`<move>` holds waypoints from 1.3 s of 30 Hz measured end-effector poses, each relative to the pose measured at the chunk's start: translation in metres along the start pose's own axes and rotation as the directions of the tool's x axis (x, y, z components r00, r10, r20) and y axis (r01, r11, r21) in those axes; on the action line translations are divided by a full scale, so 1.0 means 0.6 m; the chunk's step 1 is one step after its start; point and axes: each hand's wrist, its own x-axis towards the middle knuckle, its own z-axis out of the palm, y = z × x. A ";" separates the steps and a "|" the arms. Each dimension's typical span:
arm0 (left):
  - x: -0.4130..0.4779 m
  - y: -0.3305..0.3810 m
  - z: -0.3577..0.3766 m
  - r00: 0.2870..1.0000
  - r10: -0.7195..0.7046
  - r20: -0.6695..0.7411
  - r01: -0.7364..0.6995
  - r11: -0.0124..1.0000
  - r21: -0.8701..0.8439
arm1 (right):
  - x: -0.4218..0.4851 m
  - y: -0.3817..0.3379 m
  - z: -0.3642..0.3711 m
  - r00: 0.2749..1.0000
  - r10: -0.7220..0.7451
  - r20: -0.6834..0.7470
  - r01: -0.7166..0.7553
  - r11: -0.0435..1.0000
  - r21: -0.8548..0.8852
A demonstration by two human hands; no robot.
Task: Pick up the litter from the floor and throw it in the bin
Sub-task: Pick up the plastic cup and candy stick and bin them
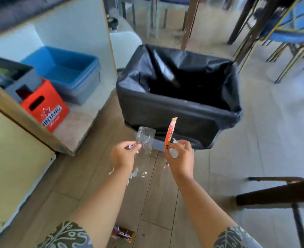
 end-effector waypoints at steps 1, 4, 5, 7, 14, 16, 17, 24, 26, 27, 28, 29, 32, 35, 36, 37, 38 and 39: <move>0.002 0.048 -0.001 1.000 0.018 -0.010 -0.018 1.000 -0.008 | 0.013 -0.029 -0.025 1.000 -0.017 -0.019 0.017 1.000 0.007; 0.015 0.178 0.014 0.997 0.069 -0.019 -0.070 0.997 -0.039 | 0.065 -0.099 -0.091 0.997 -0.029 -0.072 0.031 0.999 0.022; 0.021 0.214 0.025 0.997 0.081 -0.005 -0.081 0.996 -0.039 | 0.088 -0.116 -0.110 0.995 -0.031 -0.090 0.033 0.999 0.018; 0.039 0.270 0.052 0.996 0.089 0.022 -0.088 0.996 -0.035 | 0.140 -0.138 -0.141 0.993 -0.018 -0.120 0.023 0.999 0.036; 0.131 0.353 0.172 1.000 -0.016 0.026 0.017 1.000 -0.016 | 0.349 -0.134 -0.184 0.982 0.179 -0.054 -0.177 0.983 0.051; 0.157 0.354 0.203 0.999 -0.041 0.022 0.041 0.999 0.001 | 0.396 -0.115 -0.175 0.962 0.273 0.000 -0.273 0.961 0.043; 0.170 0.352 0.218 0.998 -0.053 0.023 0.053 0.999 0.005 | 0.416 -0.104 -0.169 0.947 0.320 0.022 -0.321 0.946 0.046; 0.243 0.332 0.300 0.993 -0.113 0.031 0.112 0.993 0.038 | 0.511 -0.049 -0.127 0.873 0.470 0.130 -0.473 0.881 -0.009; 0.247 0.332 0.309 0.994 -0.101 0.041 0.099 0.994 0.044 | 0.519 -0.047 -0.118 0.862 0.481 0.160 -0.487 0.873 -0.001; 0.247 0.332 0.310 0.994 -0.095 0.052 0.093 0.995 0.036 | 0.519 -0.046 -0.116 0.865 0.475 0.162 -0.484 0.875 0.016; 0.247 0.331 0.312 0.995 -0.086 0.048 0.084 0.996 0.042 | 0.520 -0.043 -0.112 0.872 0.464 0.154 -0.474 0.880 0.030; 0.249 0.327 0.316 0.995 -0.089 0.048 0.086 0.995 0.058 | 0.520 -0.039 -0.108 0.882 0.449 0.142 -0.458 0.888 0.035; 0.251 0.319 0.315 0.995 -0.050 0.083 0.041 0.993 0.107 | 0.512 -0.030 -0.099 0.903 0.412 0.119 -0.421 0.906 0.054; 0.239 0.319 0.307 0.993 0.030 0.111 -0.046 0.988 0.146 | 0.494 -0.035 -0.103 0.934 0.344 0.092 -0.351 0.934 0.066; 0.231 0.319 0.303 0.991 0.060 0.123 -0.078 0.985 0.151 | 0.485 -0.041 -0.107 0.948 0.307 0.081 -0.312 0.948 0.066; 0.222 0.318 0.298 0.987 0.091 0.134 -0.112 0.982 0.155 | 0.473 -0.049 -0.111 0.961 0.268 0.071 -0.272 0.960 0.064; 0.212 0.315 0.292 0.981 0.127 0.148 -0.150 0.976 0.156 | 0.458 -0.057 -0.114 0.973 0.224 0.060 -0.228 0.972 0.058; 0.199 0.312 0.283 0.974 0.162 0.159 -0.186 0.971 0.151 | 0.441 -0.066 -0.117 0.983 0.176 0.048 -0.178 0.983 0.053</move>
